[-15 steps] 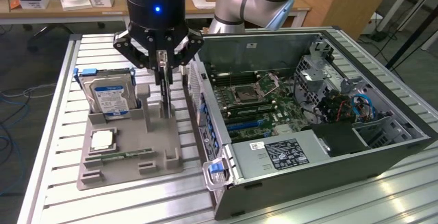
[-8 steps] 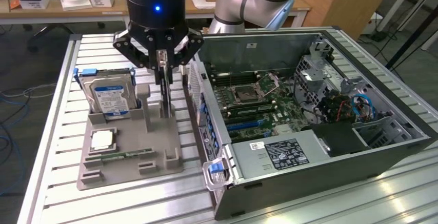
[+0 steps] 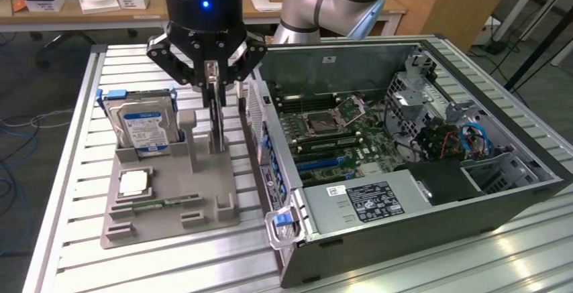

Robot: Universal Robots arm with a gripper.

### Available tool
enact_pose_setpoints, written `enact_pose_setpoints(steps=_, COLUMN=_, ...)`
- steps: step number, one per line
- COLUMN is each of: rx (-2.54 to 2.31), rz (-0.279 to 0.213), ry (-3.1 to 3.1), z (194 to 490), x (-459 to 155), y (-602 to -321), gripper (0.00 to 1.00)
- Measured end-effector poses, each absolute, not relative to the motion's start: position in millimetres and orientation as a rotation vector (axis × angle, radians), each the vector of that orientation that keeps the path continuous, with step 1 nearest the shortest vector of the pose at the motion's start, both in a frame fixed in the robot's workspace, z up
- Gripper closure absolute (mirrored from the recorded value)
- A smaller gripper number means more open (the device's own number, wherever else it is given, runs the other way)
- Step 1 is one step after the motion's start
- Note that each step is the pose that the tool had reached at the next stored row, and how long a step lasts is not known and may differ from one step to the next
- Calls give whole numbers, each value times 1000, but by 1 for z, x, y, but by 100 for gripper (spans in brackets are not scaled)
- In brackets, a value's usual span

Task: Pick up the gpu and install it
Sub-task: 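Pick up the gpu and move the gpu toward the slot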

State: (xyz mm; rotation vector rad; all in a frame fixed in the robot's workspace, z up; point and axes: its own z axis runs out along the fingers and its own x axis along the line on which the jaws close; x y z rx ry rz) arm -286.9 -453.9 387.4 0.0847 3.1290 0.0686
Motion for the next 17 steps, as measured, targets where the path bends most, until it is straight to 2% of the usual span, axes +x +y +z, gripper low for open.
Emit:
enact_pose_setpoints(steps=13, rx=85, rz=65, ry=3128, z=418, x=-287, y=-452, gripper=74)
enact_pose_setpoints(steps=17, rx=85, rz=65, ry=3128, z=418, x=-287, y=-452, gripper=74)
